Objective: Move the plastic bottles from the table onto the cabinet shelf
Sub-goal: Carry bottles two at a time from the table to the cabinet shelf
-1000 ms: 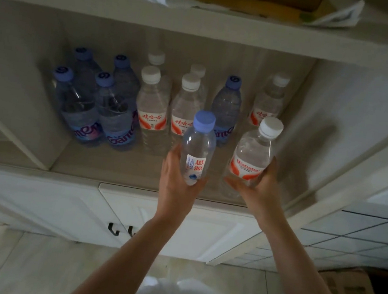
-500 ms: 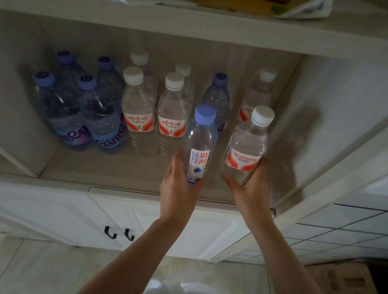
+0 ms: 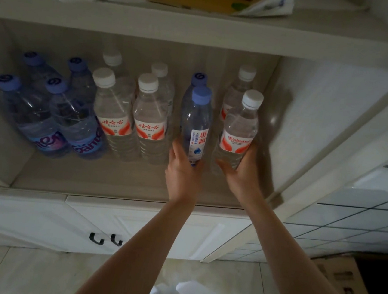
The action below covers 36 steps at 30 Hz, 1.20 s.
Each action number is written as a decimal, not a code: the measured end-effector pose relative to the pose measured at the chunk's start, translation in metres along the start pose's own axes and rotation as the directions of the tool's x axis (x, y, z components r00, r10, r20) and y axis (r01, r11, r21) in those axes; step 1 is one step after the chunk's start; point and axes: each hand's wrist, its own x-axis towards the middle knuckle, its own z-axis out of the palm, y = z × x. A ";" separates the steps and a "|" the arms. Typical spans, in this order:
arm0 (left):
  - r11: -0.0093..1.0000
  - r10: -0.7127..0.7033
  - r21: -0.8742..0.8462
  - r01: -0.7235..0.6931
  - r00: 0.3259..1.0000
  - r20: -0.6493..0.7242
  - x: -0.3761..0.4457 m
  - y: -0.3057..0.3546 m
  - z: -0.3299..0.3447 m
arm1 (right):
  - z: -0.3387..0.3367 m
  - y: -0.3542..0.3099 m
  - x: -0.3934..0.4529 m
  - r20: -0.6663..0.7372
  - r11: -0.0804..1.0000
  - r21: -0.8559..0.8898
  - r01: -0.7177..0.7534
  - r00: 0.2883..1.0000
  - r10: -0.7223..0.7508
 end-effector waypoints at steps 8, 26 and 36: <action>1.000 -0.008 -0.002 0.008 1.000 -0.006 0.011 -0.004 0.009 | 0.001 0.002 0.012 0.026 0.999 -0.050 0.020 0.999 -0.019; 1.000 -0.009 0.031 0.005 0.992 0.123 -0.006 -0.020 -0.001 | -0.002 0.004 -0.021 0.125 0.994 -0.094 -0.049 0.990 0.061; 1.000 -0.001 -0.019 0.002 0.999 0.040 -0.075 -0.034 -0.053 | -0.009 0.000 -0.078 0.239 0.990 -0.140 0.030 0.971 0.004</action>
